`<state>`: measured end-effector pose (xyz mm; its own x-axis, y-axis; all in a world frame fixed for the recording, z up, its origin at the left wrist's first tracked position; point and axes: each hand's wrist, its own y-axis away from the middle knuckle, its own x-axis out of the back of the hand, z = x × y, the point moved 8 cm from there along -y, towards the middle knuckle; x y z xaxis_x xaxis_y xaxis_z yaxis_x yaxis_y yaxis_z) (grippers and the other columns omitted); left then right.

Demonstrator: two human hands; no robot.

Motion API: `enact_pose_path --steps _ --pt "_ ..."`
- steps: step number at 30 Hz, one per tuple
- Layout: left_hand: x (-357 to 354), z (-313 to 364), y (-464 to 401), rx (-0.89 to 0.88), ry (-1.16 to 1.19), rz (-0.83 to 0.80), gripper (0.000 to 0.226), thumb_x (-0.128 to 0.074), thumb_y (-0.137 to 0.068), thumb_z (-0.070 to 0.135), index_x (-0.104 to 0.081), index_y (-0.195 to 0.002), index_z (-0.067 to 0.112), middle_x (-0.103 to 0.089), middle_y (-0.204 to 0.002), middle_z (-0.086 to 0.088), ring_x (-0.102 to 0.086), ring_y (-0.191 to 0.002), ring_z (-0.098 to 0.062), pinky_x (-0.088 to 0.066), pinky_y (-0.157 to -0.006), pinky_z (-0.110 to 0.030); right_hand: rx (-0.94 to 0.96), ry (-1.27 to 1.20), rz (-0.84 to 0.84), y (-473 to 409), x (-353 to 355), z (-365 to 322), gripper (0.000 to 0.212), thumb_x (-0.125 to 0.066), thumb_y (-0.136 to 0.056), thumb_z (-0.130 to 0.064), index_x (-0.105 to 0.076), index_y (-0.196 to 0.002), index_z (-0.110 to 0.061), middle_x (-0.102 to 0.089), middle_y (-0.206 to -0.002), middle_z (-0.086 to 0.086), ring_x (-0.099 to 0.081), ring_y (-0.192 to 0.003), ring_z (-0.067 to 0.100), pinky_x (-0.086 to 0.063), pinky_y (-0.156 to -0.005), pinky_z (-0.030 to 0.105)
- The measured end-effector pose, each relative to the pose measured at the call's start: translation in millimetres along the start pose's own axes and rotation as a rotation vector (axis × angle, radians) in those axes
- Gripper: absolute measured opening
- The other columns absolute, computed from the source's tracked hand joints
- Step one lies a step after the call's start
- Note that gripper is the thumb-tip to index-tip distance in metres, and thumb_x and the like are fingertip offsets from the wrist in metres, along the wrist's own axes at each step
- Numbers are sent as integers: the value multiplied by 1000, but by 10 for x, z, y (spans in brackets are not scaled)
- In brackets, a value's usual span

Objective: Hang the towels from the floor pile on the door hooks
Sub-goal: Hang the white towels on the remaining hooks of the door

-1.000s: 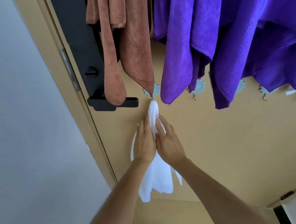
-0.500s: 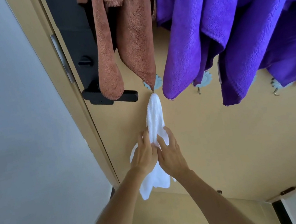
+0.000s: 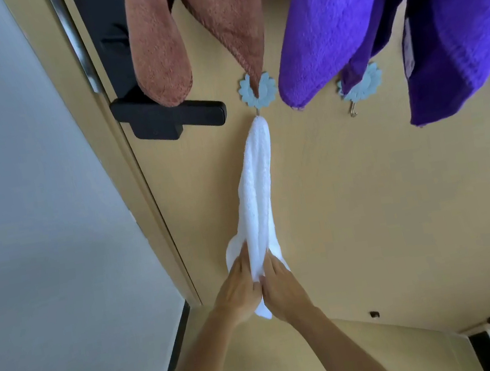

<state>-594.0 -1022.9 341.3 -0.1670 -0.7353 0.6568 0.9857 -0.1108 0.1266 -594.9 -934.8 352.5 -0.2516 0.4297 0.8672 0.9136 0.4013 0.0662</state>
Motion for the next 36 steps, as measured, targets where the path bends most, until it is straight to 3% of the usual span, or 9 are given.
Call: enact_pose_path --steps 4,9,17,20,24,28,30,33,36 --pt "-296 -258 392 178 -140 -276 92 -44 -78 27 13 -151 33 -1 -161 10 -14 -147 -16 -31 -114 -43 -132 207 -208 326 -211 134 72 -39 -97 -23 8 -150 -8 -4 -159 6 -24 -139 25 -33 -106 36" --pt "-171 0 1088 374 -423 -559 80 -41 -95 18 15 -151 13 13 -160 -8 6 -148 -27 -12 -119 -44 -342 292 -376 919 12 35 71 -41 -95 -23 2 -151 -20 -5 -157 9 -27 -136 29 -31 -105 42" --pt "809 1481 1748 181 -674 -440 71 -38 -96 25 3 -153 14 0 -160 -7 -5 -147 -28 -15 -116 -47 -416 237 -297 1798 1198 -865 61 -41 -97 -35 -18 -149 -13 -23 -153 9 -27 -139 26 -26 -109 45" --pt "1016 2102 1811 38 -709 -337 69 -39 -94 24 -3 -153 15 -3 -160 -5 -7 -147 -25 -19 -113 -45 -404 236 -99 2070 1726 -1022 52 -56 -80 -38 -58 -121 -7 -63 -117 13 -65 -103 29 -53 -77 47" --pt "900 2767 1968 -91 -738 -378 69 -37 -94 24 -2 -153 16 1 -161 -2 -2 -148 -22 -11 -118 -46 -504 197 -52 2682 2040 -829 54 -35 -71 -46 -73 -93 -16 -72 -88 3 -71 -74 20 -56 -53 36" --pt "455 3359 2206 -236 -803 -454 68 -29 -94 32 0 -153 16 4 -161 -2 2 -148 -22 -7 -119 -47 -671 153 -9 3516 2603 -587 54 -33 -87 -44 -47 -126 -10 -63 -121 13 -63 -108 29 -52 -82 47" --pt "99 3680 2415 -315 -812 -530 69 -34 -96 30 1 -153 15 6 -161 -3 5 -148 -22 -4 -119 -48 -762 126 -21 4026 2735 -387 71 -9 -90 -52 -22 -146 -11 -27 -153 13 -27 -141 28 -26 -111 49" --pt "-531 4186 2875 -454 -837 -621 69 -36 -96 32 0 -153 15 6 -161 -3 7 -148 -23 -1 -119 -48 -876 130 87 4836 2952 -139 98 17 -67 -58 -12 -150 -15 -10 -158 9 -10 -146 24 -13 -116 45" --pt "-1245 4686 3514 -585 -866 -717 70 -37 -97 33 2 -153 15 9 -161 -5 9 -148 -24 -1 -119 -47 -1016 85 168 5788 3110 60 70 -6 -91 -55 -15 -149 -16 -10 -158 8 -11 -145 25 -12 -116 45"
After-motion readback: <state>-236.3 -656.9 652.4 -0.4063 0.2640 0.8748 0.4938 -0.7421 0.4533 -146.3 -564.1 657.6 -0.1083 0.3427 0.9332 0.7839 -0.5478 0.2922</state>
